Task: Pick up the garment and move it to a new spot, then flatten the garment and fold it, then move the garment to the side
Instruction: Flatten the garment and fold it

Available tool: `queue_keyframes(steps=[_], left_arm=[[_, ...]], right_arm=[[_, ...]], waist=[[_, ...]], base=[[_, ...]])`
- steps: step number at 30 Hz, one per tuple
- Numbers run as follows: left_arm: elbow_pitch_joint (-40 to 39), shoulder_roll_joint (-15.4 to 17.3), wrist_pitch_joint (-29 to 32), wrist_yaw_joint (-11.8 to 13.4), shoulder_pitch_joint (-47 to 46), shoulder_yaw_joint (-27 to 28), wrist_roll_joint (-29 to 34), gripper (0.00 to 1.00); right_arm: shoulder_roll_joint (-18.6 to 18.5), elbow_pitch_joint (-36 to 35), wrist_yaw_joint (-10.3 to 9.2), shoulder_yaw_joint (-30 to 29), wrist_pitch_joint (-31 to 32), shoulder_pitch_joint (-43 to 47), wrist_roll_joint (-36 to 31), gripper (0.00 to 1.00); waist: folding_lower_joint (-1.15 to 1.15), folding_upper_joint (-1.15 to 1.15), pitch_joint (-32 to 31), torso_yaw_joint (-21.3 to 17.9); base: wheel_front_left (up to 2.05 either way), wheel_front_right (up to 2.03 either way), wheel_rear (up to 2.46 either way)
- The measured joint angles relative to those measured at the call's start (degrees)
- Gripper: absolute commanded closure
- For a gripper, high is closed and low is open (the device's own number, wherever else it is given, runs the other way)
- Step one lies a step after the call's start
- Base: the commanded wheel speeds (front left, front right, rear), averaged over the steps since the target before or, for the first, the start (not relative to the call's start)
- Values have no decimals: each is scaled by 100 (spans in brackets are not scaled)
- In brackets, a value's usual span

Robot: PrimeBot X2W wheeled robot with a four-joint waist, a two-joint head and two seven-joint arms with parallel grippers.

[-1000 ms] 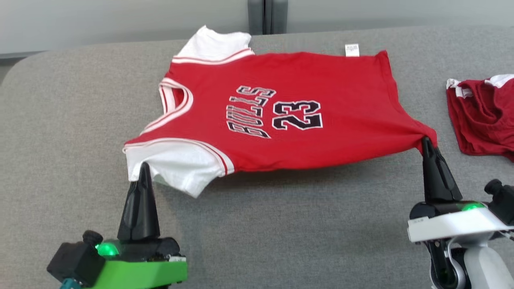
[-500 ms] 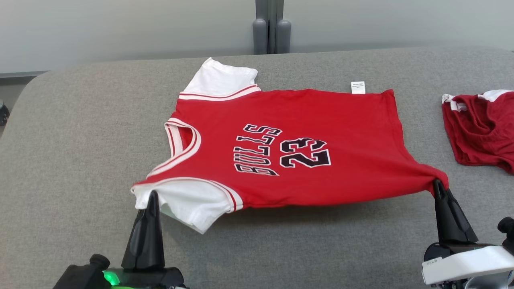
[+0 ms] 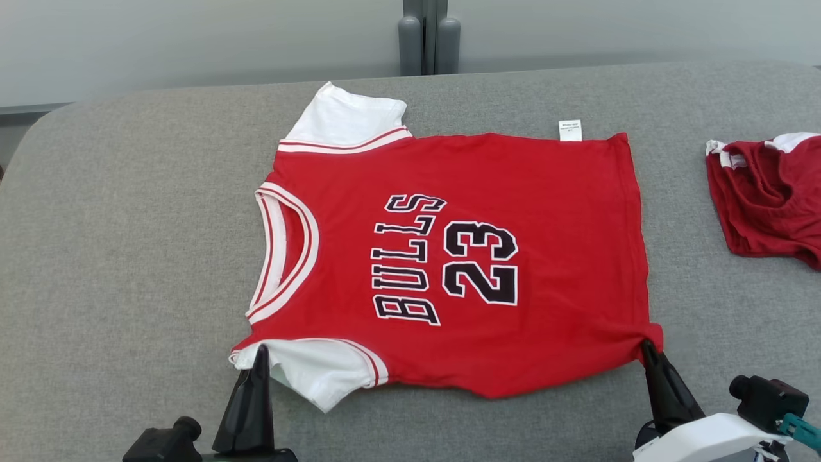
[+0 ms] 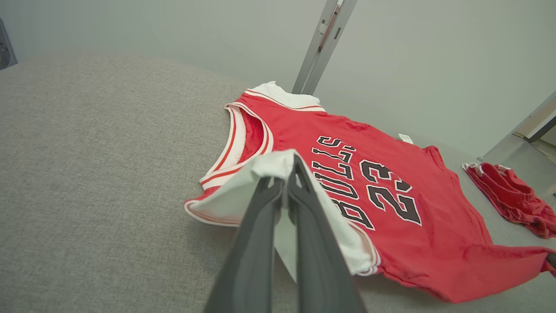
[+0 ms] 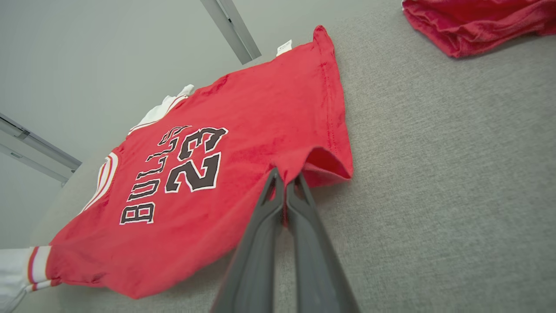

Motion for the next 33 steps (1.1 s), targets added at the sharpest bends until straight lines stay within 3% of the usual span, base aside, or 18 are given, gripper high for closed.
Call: queue_keyframes(steps=[10, 22, 33], left_arm=[[553, 57, -210, -216, -803, 7, -7, 100], [2638, -59, -436, -565, -3079, -210, 209, 100], [3860, -169, -610, -689, -4133, -145, 243, 100]], right_arm=[[0, 398, 0, 141, -18, -241, 224, 100], [2, 1232, 0, 274, -549, -1333, 633, 100], [1, 1812, 0, 466, -886, -1925, 782, 100]], waist=[[0, 0, 195, -122], [0, 0, 702, -310], [0, 0, 1075, -524]], base=[[0, 0, 0], [0, 0, 0], [0, 0, 0]])
